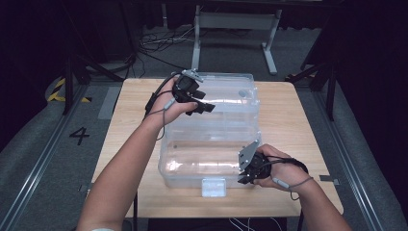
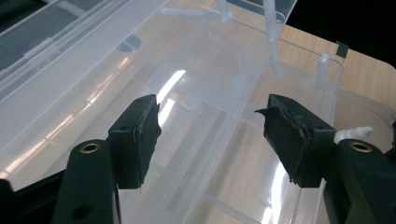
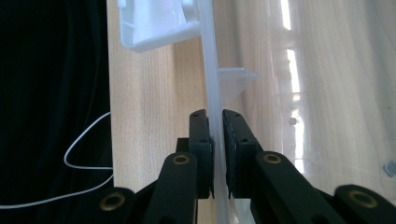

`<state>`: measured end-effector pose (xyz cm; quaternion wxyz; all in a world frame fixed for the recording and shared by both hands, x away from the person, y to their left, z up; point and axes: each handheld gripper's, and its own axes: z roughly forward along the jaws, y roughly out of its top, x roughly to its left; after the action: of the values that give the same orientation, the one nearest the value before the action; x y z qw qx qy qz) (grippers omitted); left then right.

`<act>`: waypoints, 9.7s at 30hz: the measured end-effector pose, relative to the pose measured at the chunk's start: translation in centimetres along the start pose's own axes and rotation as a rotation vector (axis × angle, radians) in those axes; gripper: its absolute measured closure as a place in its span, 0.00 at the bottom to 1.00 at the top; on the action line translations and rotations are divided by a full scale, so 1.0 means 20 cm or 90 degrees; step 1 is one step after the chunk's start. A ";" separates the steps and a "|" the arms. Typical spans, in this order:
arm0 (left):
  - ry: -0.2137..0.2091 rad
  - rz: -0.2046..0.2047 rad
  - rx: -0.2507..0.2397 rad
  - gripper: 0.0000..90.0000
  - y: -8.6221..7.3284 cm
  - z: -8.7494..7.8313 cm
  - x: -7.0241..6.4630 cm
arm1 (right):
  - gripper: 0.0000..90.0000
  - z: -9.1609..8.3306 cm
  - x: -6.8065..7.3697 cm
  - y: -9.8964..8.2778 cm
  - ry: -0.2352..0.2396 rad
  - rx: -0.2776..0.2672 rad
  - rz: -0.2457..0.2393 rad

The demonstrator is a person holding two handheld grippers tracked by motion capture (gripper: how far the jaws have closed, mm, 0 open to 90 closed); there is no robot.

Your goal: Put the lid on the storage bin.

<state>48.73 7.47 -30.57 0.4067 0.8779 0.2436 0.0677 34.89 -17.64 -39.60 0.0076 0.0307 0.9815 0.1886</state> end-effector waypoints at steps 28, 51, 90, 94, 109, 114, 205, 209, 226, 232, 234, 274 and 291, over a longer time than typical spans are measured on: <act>-0.059 0.044 0.072 0.90 0.04 0.06 -0.04 | 0.92 0.00 0.00 0.00 0.002 -0.005 -0.002; -0.082 0.089 0.110 0.93 0.05 -0.03 -0.18 | 0.92 0.00 0.00 -0.01 0.006 -0.010 0.000; -0.120 0.159 0.185 0.95 0.02 -0.07 -0.38 | 0.92 0.00 0.00 -0.02 -0.008 -0.020 -0.009; -0.124 0.159 0.191 0.95 0.02 -0.06 -0.39 | 0.92 0.00 0.01 -0.02 -0.010 -0.022 -0.010; -0.133 0.160 0.201 0.95 0.00 -0.06 -0.42 | 0.91 0.00 0.02 -0.02 -0.017 -0.017 -0.005; -0.135 0.163 0.205 0.95 0.00 -0.06 -0.43 | 0.91 0.00 0.02 -0.02 -0.020 -0.017 -0.008; -0.096 0.177 0.231 0.96 -0.10 -0.04 -0.59 | 1.00 -0.55 -0.06 -0.27 -0.187 -0.530 0.268; -0.078 0.178 0.228 0.96 -0.11 -0.05 -0.61 | 1.00 -0.56 -0.08 -0.31 -0.202 -0.557 0.309; -0.068 0.167 0.185 0.94 -0.16 -0.14 -0.64 | 1.00 -0.54 -0.11 -0.33 -0.203 -0.567 0.350; -0.077 0.151 0.156 0.93 -0.18 -0.22 -0.60 | 1.00 -0.54 -0.10 -0.33 -0.204 -0.562 0.348; -0.075 0.141 0.149 0.93 -0.19 -0.25 -0.59 | 1.00 -0.54 -0.10 -0.33 -0.204 -0.563 0.349; 0.032 -0.080 0.051 0.92 -0.65 -0.63 -0.22 | 1.00 -0.52 -0.08 -0.32 -0.205 -0.530 0.340; 0.089 -0.173 0.049 0.88 -0.80 -0.57 -0.08 | 1.00 -0.52 -0.07 -0.32 -0.203 -0.520 0.337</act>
<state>37.82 23.30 -34.77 0.3602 0.8449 0.3902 0.0639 35.61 -27.59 -32.27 0.1205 0.3013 0.7731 0.5450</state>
